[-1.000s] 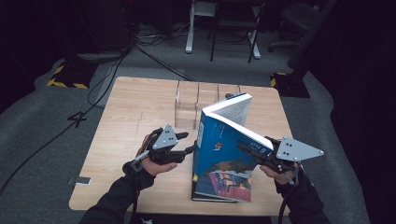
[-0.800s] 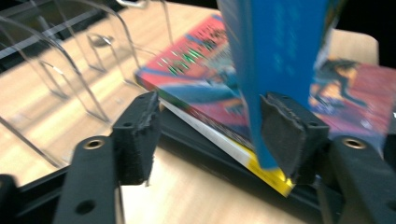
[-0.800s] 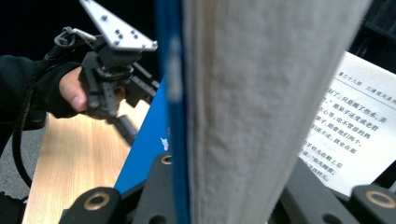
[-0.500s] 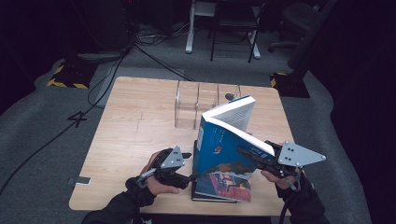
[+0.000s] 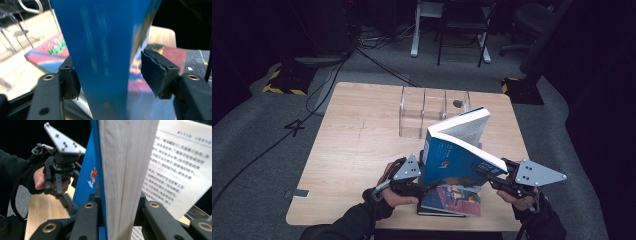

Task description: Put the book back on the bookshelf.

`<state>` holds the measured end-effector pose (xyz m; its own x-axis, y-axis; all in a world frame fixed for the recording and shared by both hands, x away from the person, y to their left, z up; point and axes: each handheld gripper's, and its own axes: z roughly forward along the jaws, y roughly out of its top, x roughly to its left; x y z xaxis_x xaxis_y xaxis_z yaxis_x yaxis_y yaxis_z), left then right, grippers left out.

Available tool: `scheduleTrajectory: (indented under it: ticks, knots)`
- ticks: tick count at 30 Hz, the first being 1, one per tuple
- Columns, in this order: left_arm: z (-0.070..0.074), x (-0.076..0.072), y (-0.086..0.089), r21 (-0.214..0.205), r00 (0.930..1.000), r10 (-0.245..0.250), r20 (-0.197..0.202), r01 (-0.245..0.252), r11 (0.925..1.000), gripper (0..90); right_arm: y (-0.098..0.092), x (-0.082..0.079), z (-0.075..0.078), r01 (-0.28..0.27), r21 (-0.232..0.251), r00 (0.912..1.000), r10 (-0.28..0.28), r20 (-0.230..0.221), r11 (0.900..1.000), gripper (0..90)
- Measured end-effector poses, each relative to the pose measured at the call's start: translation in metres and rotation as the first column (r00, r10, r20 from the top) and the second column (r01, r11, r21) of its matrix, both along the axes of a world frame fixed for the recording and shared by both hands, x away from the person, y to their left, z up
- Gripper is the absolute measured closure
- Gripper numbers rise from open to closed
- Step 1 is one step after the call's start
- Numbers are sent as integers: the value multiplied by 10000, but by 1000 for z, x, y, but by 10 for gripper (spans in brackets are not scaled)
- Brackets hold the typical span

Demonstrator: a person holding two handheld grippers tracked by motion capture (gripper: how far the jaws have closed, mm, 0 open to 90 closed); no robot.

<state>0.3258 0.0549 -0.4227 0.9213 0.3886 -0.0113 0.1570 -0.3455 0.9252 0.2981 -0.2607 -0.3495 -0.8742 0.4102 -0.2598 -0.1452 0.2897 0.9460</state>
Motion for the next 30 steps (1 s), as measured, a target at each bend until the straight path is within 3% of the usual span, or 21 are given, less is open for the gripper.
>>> scheduleTrajectory:
  ticks: [4,7,14,21,23,27,30]
  knots:
    - [16,6,-4,-508,9986,-439,283,453,9977,438,-4,-2,-3,-27,27,10000,27,-70,10000,728]
    - [24,7,-9,-562,9964,-638,550,669,9962,434,-6,-4,-3,-35,17,10000,35,-55,10000,722]
    - [53,6,-15,-1117,9860,-1268,1081,1388,9840,439,-11,-7,-6,178,-1,9998,-178,-111,9998,683]
    - [73,6,-15,-1457,9819,-1322,1354,1517,9776,481,-15,-7,-8,539,-43,9984,-539,-186,9985,665]
    - [76,7,-15,-1237,9799,-1365,1455,1548,9802,536,-17,-4,-10,891,-70,9957,-893,-235,9960,656]
    - [77,9,-15,-1180,9839,-1097,1411,1267,9849,594,-24,5,-15,1347,103,9885,-1337,-701,9908,512]
    - [77,12,-13,-1280,9874,-912,1296,1079,9859,599,-28,10,-23,1683,-91,9806,-1683,-1007,9857,424]
